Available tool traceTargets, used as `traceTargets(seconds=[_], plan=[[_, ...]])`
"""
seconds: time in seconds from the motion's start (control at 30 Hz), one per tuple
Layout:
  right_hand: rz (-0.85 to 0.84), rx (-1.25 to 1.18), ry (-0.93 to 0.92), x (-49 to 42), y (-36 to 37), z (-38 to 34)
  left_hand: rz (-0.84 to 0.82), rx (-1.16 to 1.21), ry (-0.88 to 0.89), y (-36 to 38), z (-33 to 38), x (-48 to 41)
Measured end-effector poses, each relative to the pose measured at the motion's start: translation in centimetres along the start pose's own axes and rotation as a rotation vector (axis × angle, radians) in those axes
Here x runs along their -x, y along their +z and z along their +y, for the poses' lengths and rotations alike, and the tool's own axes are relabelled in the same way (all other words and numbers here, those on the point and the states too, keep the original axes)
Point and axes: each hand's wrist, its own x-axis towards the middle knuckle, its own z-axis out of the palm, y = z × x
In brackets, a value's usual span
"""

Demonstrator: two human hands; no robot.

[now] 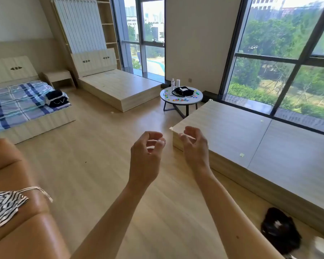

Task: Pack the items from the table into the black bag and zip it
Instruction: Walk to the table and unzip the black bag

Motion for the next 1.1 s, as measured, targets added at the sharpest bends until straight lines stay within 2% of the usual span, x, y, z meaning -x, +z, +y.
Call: traceTargets(seconds=[0.2,0.37,0.7,1.1], plan=[[0.004,-0.093,0.119,-3.5,2.1,2.9,0.031,0.059,-0.057,2.8,-3.3,-2.6],[-0.038,-0.141,0.123,-8.1,3.9,4.8,0.037,0.085,-0.103,4.9,-5.8,-6.5],[-0.156,-0.115,0.070,-21.8,9.6,6.6,0.119,0.090,-0.149,7.5,-9.3,-18.8],[-0.149,-0.075,0.141,-36.7,19.2,10.1,0.115,0.166,-0.197,8.6,-17.5,-35.4]])
